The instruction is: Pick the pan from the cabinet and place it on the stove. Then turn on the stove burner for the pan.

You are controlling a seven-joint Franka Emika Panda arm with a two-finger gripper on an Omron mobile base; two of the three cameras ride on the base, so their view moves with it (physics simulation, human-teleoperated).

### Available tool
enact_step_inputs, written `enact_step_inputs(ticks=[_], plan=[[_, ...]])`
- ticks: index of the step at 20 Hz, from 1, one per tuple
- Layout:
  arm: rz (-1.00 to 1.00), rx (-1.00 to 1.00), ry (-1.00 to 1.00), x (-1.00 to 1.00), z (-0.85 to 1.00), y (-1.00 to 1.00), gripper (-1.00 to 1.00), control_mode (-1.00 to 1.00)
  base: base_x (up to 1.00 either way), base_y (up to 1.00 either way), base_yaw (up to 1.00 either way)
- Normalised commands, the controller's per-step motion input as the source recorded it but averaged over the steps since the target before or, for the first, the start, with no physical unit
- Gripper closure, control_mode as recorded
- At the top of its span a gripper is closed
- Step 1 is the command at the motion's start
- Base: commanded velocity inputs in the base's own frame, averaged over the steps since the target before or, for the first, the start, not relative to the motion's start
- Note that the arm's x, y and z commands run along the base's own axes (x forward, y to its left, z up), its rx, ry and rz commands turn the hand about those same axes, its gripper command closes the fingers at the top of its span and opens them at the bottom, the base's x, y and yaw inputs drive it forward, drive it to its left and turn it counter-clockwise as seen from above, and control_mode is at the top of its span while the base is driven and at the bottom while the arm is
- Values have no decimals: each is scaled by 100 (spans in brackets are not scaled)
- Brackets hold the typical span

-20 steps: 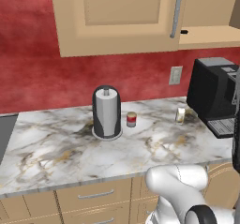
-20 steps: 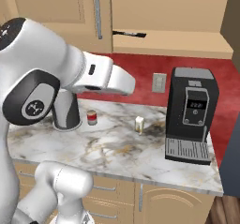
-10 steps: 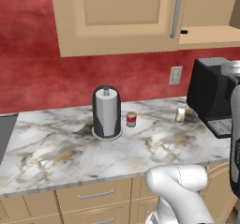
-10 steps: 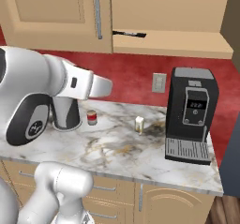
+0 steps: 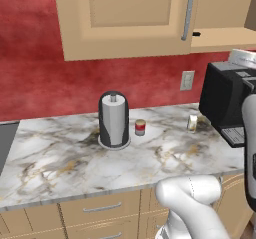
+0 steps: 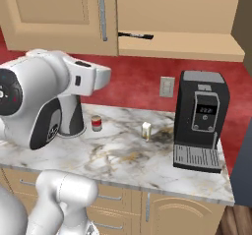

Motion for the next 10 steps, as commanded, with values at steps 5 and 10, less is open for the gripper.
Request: enact_step_inputs(ticks=[5,10], plan=[[5,0,-27,18,48,24,-100,-100,0,0,0],[1,0,-22,28,33,29,-100,-100,0,0,0]])
